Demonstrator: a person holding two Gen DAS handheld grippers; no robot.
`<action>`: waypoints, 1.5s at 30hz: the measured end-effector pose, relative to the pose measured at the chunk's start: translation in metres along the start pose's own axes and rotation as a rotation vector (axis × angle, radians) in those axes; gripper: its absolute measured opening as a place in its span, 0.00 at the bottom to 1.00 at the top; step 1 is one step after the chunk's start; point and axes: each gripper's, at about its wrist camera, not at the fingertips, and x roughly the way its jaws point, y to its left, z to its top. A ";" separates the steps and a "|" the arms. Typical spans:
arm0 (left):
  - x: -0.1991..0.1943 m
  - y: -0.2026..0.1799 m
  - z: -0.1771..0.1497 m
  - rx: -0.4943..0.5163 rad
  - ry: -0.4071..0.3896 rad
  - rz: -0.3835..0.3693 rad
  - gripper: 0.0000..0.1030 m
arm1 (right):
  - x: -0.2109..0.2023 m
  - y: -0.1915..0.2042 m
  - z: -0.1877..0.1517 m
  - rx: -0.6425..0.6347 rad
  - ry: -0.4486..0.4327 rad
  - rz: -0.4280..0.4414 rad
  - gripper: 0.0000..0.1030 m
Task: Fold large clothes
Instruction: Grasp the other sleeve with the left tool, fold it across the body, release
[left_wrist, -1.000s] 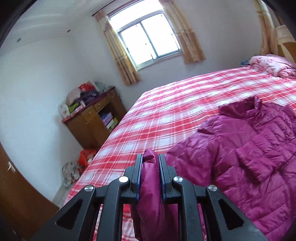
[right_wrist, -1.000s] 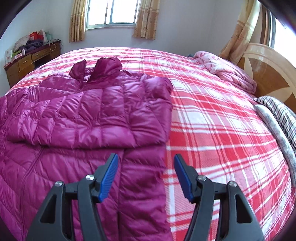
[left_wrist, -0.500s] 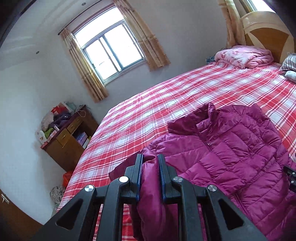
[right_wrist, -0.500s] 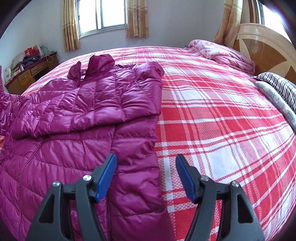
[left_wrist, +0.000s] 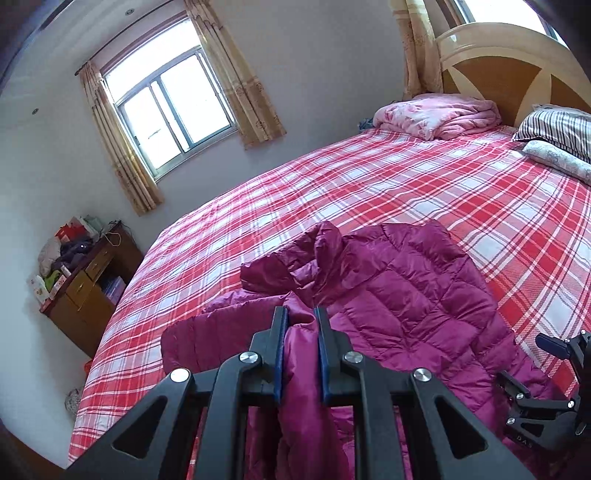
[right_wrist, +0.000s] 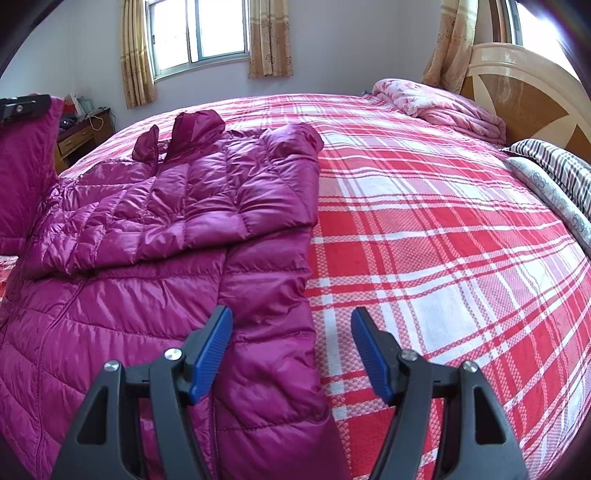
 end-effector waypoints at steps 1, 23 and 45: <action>0.003 -0.005 -0.001 0.002 0.006 -0.012 0.14 | 0.000 -0.001 0.000 0.002 -0.002 0.000 0.68; 0.053 -0.028 -0.019 -0.088 0.099 -0.124 0.07 | 0.000 -0.006 0.000 0.026 -0.005 0.025 0.74; 0.050 0.172 -0.145 -0.456 0.150 0.235 0.74 | 0.006 0.079 0.054 0.050 0.093 0.353 0.15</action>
